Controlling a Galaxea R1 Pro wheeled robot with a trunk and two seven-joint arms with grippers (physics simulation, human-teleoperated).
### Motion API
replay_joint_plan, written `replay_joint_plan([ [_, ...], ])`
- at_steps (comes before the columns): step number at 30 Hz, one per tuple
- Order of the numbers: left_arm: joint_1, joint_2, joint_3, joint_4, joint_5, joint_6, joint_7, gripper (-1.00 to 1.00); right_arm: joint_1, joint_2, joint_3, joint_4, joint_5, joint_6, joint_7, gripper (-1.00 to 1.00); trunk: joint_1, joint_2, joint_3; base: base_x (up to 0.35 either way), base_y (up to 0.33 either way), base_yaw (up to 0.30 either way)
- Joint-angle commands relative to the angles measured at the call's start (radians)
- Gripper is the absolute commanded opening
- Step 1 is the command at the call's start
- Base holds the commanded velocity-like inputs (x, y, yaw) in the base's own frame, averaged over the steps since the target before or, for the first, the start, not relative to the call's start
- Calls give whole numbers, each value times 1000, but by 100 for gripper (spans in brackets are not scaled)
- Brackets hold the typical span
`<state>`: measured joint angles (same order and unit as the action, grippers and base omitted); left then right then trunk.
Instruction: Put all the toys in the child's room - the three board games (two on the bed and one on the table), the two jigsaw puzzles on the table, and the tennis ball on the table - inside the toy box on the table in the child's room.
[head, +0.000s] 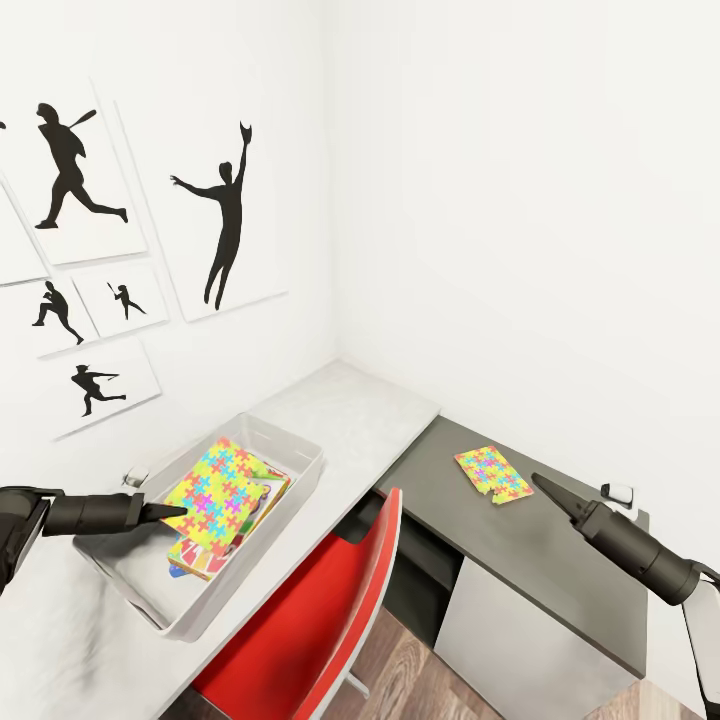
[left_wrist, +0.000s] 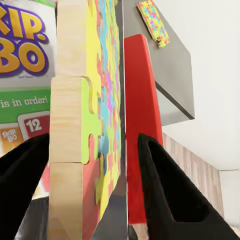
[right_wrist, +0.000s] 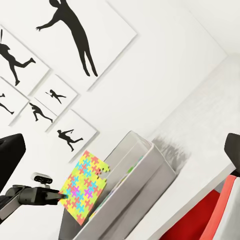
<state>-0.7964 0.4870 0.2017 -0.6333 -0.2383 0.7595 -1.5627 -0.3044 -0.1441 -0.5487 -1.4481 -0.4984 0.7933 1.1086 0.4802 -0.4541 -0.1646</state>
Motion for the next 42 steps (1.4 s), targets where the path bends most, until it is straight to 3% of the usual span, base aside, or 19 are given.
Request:
replay_joint_plan([
  [1,-1,-1,4,-1,-10,11,-8,100,-1,0,-1,0,-3,6,1,100,1,-2,-2,0,0,0],
  [21,-1,2,5,-1,-10,10,-8,100,-1,0,-1,0,-3,4,1,100,1,-2,-2,0,0,0],
  [23,-1,11,7,-1,-9,10,-8,100,-1,0,-1,0,-3,3,1,100,1,-2,-2,0,0,0],
  [25,-1,28,23,-2,-7,10,-8,100,-1,0,-1,0,-3,3,2,100,1,-2,-2,0,0,0],
  [30,0,49,116,-4,-6,3,-8,100,-1,0,-1,0,-3,3,2,100,1,-2,-2,0,0,0],
  [35,0,61,142,-5,-5,-4,-8,100,-1,0,-1,0,-3,3,1,100,1,-2,-2,0,0,0],
  [42,0,63,145,-5,-3,-5,-8,100,-1,0,-1,0,-3,2,3,100,1,-2,-2,0,0,0],
])
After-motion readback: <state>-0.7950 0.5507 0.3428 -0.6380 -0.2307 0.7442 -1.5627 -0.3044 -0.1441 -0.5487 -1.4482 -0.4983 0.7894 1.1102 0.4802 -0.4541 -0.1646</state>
